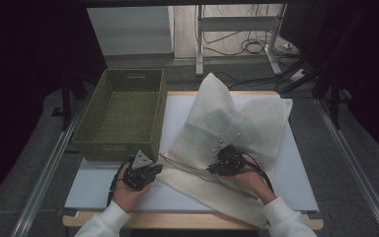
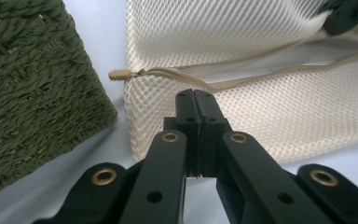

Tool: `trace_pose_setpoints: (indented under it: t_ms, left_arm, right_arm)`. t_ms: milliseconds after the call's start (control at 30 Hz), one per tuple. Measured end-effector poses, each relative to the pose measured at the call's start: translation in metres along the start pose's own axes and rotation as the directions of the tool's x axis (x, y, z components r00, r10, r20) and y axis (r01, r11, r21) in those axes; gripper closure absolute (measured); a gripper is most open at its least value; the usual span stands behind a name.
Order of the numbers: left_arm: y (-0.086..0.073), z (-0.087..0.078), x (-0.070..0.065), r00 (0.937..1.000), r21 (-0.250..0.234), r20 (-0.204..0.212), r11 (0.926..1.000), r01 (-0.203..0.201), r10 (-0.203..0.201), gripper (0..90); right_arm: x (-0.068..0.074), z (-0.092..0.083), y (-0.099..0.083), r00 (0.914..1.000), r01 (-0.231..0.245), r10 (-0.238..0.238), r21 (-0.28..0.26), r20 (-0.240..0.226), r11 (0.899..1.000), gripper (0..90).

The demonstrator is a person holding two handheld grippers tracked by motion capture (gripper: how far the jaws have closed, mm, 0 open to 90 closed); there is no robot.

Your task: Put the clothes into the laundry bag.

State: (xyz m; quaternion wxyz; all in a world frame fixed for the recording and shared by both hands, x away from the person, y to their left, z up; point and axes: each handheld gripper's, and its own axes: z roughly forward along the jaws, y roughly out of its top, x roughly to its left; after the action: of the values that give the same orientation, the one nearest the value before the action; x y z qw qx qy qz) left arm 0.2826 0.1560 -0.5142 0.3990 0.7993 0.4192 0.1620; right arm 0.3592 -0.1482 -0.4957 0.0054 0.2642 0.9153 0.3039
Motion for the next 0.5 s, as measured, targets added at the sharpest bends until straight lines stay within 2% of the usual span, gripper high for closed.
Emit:
trace_pose_setpoints:
  t_ms: [100,233,333,367,433,467,500]
  left_arm:
    - [0.000,0.000,0.000,1.0000,-0.001,0.002,1.0000,0.000,0.000,89.9]
    - [0.001,0.001,0.001,0.9999,-0.003,0.010,1.0000,0.006,-0.006,89.8]
    - [0.002,0.003,0.002,0.9997,-0.001,0.022,1.0000,0.007,-0.007,89.8]
    - [0.002,0.004,0.003,0.9997,0.003,0.025,1.0000,0.004,-0.004,89.8]
    - [0.003,0.005,0.005,0.9995,0.002,0.031,1.0000,0.004,-0.004,89.8]
    - [0.003,0.005,0.005,0.9995,0.002,0.031,1.0000,0.004,-0.004,89.8]
    - [0.003,0.006,0.006,0.9995,0.002,0.032,1.0000,0.004,-0.004,89.7]
  right_arm:
    - [-0.001,0.008,-0.002,0.9999,0.002,-0.002,0.015,0.014,1.000,86.2]
    - [-0.002,0.010,-0.003,0.9996,0.009,-0.009,0.006,0.025,1.000,83.4]
    - [0.000,0.003,-0.002,1.0000,0.005,-0.005,-0.001,0.001,1.000,68.0]
    - [0.000,-0.003,0.000,0.9999,0.015,-0.015,-0.020,-0.006,1.000,63.4]
    - [0.000,-0.017,0.005,1.0000,0.005,-0.005,-0.072,-0.004,0.997,55.2]
    - [0.000,-0.017,0.005,1.0000,0.005,-0.005,-0.072,-0.004,0.997,55.2]
    - [-0.001,-0.030,0.008,0.9999,-0.008,0.010,-0.141,0.013,0.990,49.2]
